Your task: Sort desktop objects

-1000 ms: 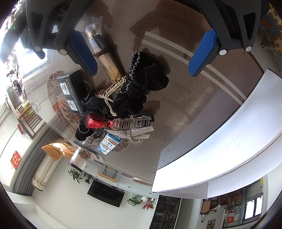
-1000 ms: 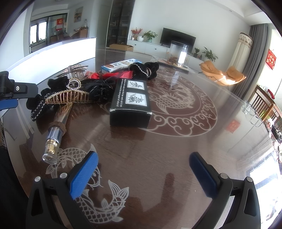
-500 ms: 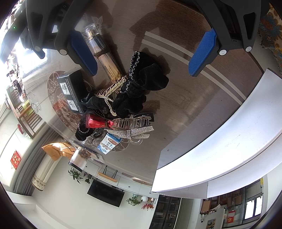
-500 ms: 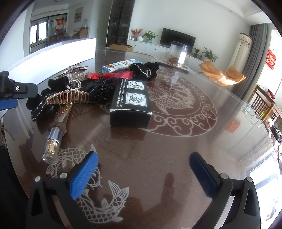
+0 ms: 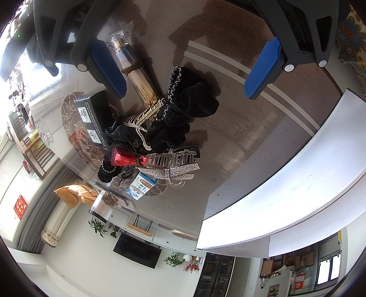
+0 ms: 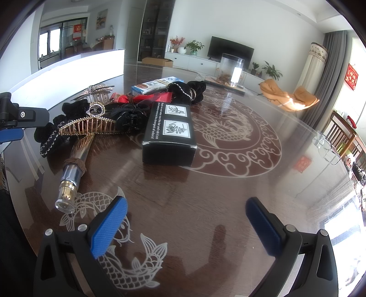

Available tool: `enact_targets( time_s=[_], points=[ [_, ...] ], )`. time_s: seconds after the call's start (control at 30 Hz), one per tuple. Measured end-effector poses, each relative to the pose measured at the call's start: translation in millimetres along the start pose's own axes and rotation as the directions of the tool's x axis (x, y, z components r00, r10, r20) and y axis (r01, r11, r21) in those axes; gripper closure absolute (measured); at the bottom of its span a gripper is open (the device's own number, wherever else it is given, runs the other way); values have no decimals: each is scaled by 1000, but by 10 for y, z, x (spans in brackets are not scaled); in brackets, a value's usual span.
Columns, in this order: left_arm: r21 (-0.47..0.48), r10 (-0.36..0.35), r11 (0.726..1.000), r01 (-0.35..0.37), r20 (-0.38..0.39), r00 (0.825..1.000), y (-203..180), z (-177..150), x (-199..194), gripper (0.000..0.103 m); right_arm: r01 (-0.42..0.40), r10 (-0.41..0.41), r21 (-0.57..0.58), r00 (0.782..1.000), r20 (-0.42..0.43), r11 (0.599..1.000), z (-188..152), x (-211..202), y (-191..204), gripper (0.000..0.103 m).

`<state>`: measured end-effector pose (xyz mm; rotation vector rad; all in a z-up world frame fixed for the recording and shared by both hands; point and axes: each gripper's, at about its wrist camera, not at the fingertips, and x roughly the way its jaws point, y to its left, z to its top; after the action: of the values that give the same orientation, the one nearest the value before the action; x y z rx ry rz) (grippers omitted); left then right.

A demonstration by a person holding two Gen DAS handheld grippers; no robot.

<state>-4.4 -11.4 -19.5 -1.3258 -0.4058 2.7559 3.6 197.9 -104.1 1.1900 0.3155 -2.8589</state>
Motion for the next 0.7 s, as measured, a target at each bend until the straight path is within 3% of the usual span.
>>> enact_targets(
  time_s=[0.7],
  points=[
    [-2, -2, 1000, 2, -6, 1000, 12, 9, -10, 0, 0, 0, 0, 1000, 0, 1000, -2, 0, 5, 0]
  ],
)
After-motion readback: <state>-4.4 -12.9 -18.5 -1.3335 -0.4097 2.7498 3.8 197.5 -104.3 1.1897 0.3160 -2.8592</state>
